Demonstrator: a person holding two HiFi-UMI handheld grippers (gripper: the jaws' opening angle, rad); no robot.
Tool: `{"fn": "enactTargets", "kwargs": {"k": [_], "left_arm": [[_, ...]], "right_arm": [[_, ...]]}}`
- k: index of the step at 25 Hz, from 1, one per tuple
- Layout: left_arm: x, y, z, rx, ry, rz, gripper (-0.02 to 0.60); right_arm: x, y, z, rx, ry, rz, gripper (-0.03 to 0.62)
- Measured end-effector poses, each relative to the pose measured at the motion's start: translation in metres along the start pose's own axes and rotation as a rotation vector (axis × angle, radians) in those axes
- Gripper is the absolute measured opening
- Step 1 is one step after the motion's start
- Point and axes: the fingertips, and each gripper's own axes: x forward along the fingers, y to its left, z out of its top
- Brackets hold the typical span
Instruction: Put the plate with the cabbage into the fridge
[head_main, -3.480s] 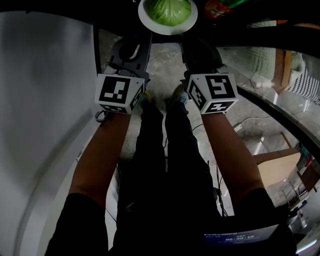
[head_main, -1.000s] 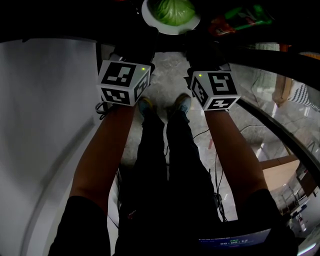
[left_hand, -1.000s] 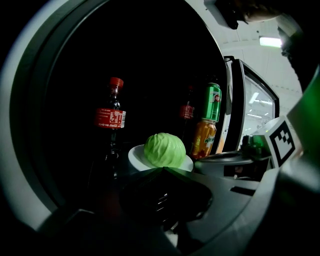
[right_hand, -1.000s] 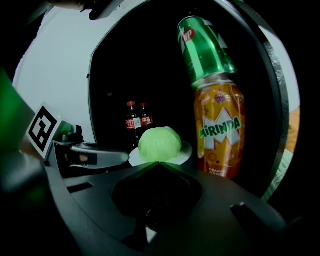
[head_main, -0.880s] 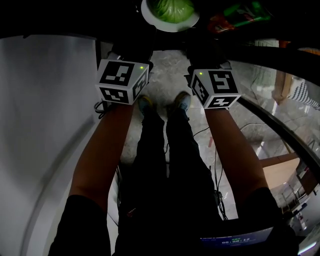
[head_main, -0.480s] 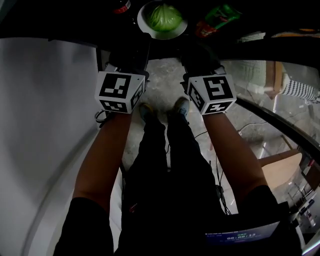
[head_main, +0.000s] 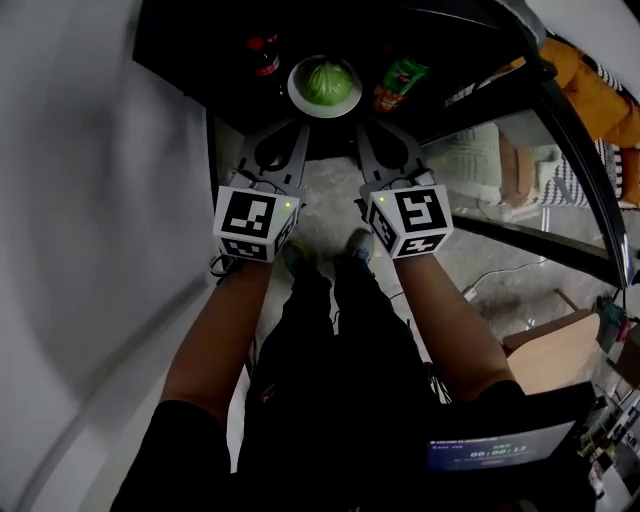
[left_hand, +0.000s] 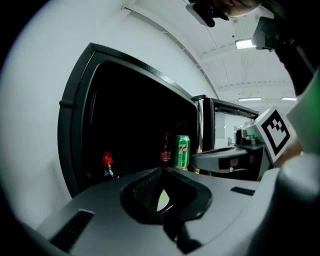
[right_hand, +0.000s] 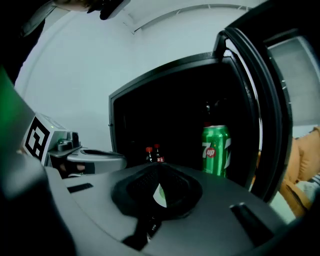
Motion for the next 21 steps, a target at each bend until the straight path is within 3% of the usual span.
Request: {"fn": "enactTargets", "kwargs": {"k": [13, 21], "left_arm": [[-0.066, -0.036, 0.046, -0.022, -0.063, -0.012, 0.005], [-0.096, -0.055, 0.043, -0.047, -0.054, -0.007, 0.006]], "right_arm": [[-0.063, 0.040, 0.044, -0.030, -0.045, 0.040, 0.006], [-0.092, 0.047, 0.036, -0.018, -0.028, 0.075, 0.006]]}}
